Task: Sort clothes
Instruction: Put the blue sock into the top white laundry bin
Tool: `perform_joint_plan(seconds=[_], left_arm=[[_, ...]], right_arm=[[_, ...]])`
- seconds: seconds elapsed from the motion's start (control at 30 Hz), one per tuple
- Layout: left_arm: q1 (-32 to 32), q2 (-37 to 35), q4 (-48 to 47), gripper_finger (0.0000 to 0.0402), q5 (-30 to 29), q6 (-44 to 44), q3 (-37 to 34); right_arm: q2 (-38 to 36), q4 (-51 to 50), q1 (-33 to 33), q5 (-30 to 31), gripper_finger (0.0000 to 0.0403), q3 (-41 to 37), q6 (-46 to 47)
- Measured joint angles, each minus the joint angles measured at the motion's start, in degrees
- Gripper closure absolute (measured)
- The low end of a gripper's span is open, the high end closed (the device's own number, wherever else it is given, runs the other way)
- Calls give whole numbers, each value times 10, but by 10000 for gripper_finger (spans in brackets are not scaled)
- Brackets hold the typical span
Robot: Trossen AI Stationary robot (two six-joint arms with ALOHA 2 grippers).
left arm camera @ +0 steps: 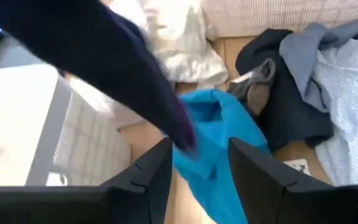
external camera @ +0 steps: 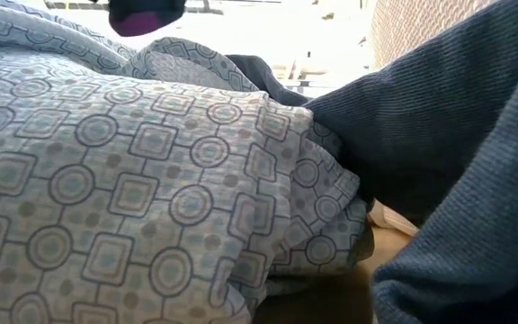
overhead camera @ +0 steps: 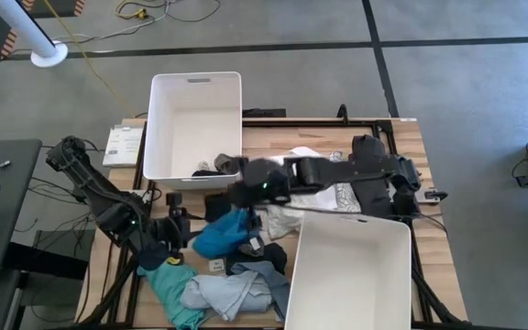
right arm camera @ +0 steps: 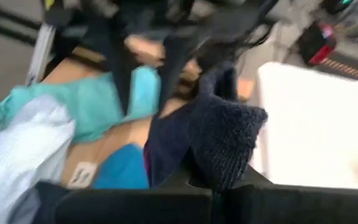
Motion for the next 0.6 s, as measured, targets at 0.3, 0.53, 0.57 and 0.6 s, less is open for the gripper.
perform_joint_plan(seconds=[0.3, 0.53, 0.57, 0.6], left_arm=[[-19, 0, 27, 252, -9, -53, -68], [-19, 0, 102, 252, -9, -78, -145], [-19, 0, 114, 252, -9, -79, -155], [-19, 0, 130, 252, -9, -76, -165]], right_arm=[[-19, 52, -71, -6, 402, 18, -10], [-18, 120, -142, -51, 401, 20, -5], [-18, 127, -152, -53, 401, 20, -2], [-18, 134, -161, -56, 401, 20, -2]])
